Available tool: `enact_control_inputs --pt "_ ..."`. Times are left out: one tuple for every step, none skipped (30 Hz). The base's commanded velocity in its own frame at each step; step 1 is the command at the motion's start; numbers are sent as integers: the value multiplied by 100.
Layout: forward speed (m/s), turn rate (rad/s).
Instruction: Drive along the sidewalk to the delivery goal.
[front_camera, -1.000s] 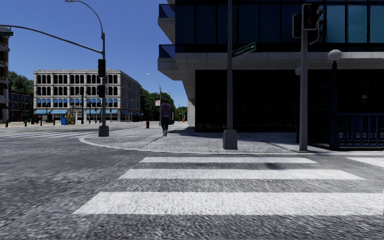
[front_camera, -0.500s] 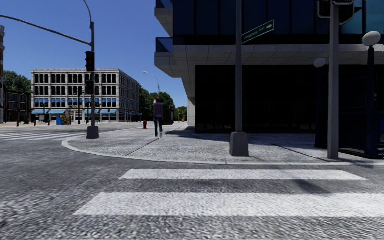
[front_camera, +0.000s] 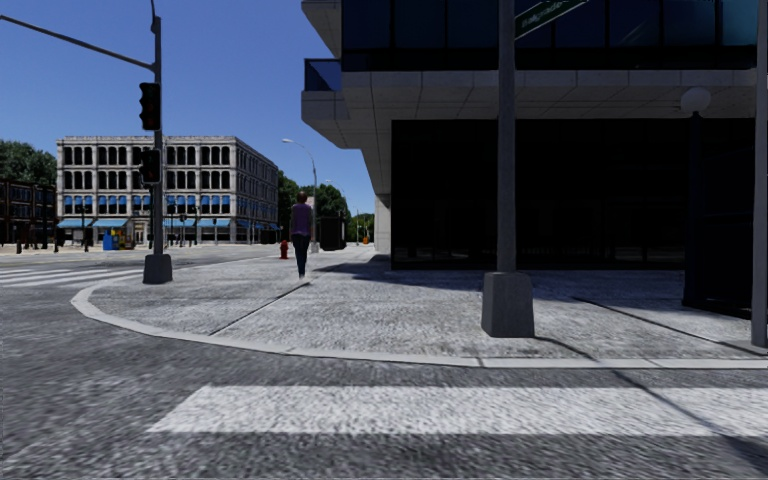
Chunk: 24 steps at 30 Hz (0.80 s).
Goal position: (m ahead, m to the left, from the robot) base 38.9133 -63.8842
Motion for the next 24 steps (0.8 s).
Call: enact_control_inputs --pt "200 0" --pt "200 0" --pt "200 0" --pt "200 0" --pt "200 0" --pt "200 0" --pt "200 0" --pt "200 0" --pt "200 0" --pt "200 0" --pt "200 0" --pt "200 0" --pt "200 0" --pt "200 0" --pt "200 0" --pt "200 0" --pt "200 0" --pt "200 0" --pt "200 0" --pt "200 -1" --pt "200 -1" --pt "200 -1" --pt "200 -2" --pt "200 -8"
